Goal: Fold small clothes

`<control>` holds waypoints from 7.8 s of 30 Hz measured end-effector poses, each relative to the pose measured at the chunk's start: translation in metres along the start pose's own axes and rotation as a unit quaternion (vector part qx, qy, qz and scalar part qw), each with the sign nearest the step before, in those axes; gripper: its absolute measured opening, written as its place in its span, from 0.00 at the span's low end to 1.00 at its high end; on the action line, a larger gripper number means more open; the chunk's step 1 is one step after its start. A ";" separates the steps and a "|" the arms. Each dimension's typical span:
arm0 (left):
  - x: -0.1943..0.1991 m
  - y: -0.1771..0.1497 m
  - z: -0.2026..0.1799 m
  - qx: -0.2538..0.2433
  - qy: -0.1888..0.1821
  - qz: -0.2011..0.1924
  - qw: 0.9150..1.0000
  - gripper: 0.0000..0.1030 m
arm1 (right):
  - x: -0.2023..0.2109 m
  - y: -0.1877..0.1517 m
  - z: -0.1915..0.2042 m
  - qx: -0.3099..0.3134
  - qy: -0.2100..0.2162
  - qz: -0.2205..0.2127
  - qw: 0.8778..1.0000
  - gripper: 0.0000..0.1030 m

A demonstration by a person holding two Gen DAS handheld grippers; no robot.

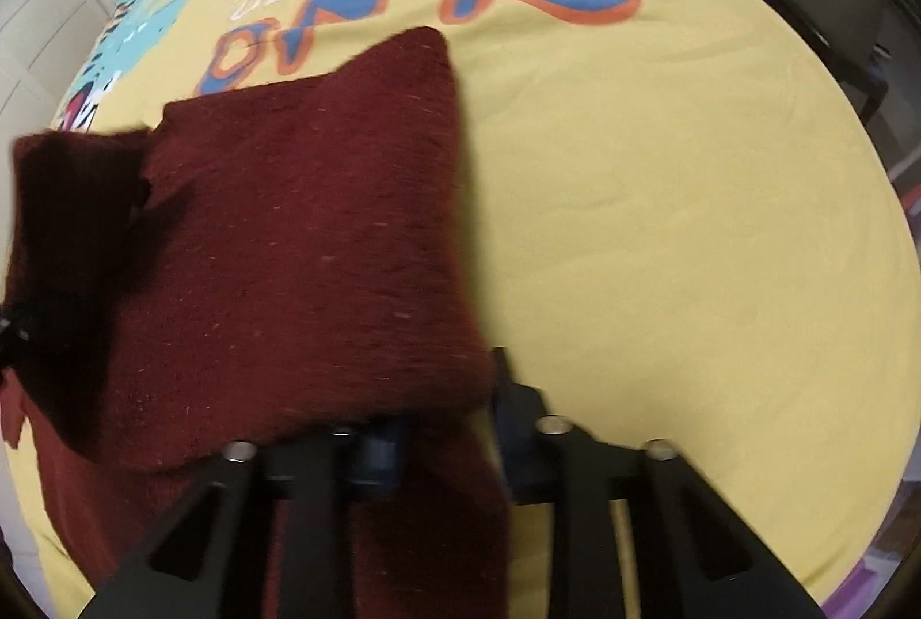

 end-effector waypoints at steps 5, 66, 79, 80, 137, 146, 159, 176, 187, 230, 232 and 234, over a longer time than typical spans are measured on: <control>0.008 -0.014 0.053 0.068 0.002 -0.017 0.998 0.12 | 0.001 -0.001 0.007 0.014 -0.017 0.002 1.000 0.15; 0.032 -0.074 0.193 0.143 0.023 -0.019 0.989 0.09 | 0.032 0.038 0.021 0.016 0.005 -0.013 1.000 0.80; 0.025 -0.085 0.205 0.166 0.047 -0.036 0.984 0.09 | -0.019 0.060 0.039 -0.009 0.018 -0.003 1.000 0.17; 0.022 -0.087 0.204 0.168 0.047 -0.031 0.984 0.09 | -0.019 0.059 0.037 -0.012 0.017 -0.005 1.000 0.17; -0.014 -0.120 0.142 0.113 0.112 -0.042 0.986 0.99 | -0.055 -0.012 0.119 0.120 -0.040 -0.070 0.990 1.00; 0.038 -0.132 0.187 0.176 0.095 -0.030 0.979 0.99 | 0.006 -0.026 0.133 0.118 -0.013 -0.076 0.990 1.00; 0.099 -0.259 0.384 0.431 0.183 -0.024 0.883 0.99 | 0.042 -0.067 0.095 0.072 -0.021 -0.074 0.994 1.00; 0.053 -0.316 0.476 0.561 0.169 0.030 0.810 0.53 | 0.039 -0.073 0.069 0.041 -0.037 -0.062 0.997 1.00; 0.073 -0.263 0.448 0.484 0.153 -0.024 0.861 0.11 | 0.029 -0.073 0.069 0.043 -0.037 -0.058 0.997 1.00; -0.025 -0.054 0.051 0.128 0.056 -0.026 0.990 0.11 | 0.024 -0.040 0.071 0.019 -0.016 -0.042 0.999 0.99; -0.024 -0.054 0.053 0.128 0.059 -0.024 0.990 0.12 | 0.023 -0.043 0.070 0.015 -0.013 -0.040 0.999 0.99; -0.025 -0.054 0.054 0.127 0.061 -0.022 0.990 0.12 | 0.025 -0.046 0.069 0.009 -0.009 -0.042 0.999 1.00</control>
Point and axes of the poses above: each gripper's, at about its wrist camera, not at the fingertips, and x roughly against the way its jaws point, z to its left, y to its top, the point moved 6 cm from there along -x, roughly the way its jaws point, and after that the axes turned 9 degrees about y, right-handed, at the moved point
